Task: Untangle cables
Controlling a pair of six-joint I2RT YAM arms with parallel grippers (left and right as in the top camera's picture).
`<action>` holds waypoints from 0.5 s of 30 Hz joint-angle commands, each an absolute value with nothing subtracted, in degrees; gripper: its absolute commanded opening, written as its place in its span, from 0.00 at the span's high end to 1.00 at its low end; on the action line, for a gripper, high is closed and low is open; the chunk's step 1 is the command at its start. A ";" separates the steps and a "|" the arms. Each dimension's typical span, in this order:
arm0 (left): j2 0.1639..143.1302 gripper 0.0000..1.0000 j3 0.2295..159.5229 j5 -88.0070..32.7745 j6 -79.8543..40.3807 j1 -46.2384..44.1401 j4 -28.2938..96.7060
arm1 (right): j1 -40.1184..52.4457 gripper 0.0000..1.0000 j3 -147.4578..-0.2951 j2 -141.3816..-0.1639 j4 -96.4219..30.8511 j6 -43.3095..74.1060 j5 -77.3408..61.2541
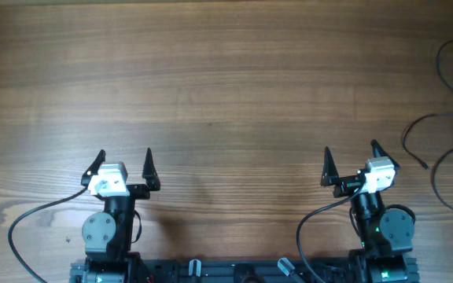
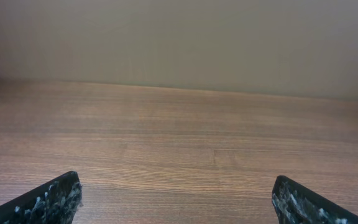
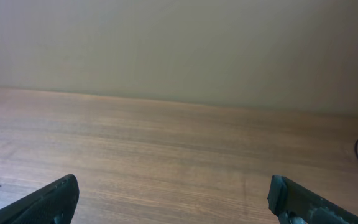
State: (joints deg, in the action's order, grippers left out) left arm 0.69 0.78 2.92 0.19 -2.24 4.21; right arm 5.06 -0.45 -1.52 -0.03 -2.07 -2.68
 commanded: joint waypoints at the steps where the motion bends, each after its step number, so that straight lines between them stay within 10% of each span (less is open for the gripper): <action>1: 0.16 0.00 0.34 2.44 1.10 -2.11 4.03 | 4.80 0.00 -0.30 -0.16 0.01 -3.36 -4.16; 15: 0.16 0.00 0.34 2.44 1.10 -2.11 4.03 | 4.80 0.00 -0.30 -0.16 0.03 -2.98 -3.68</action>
State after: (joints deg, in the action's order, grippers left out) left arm 0.69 0.78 2.92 0.19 -2.24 4.21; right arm 5.04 -0.45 -1.21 -0.01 -3.33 -3.01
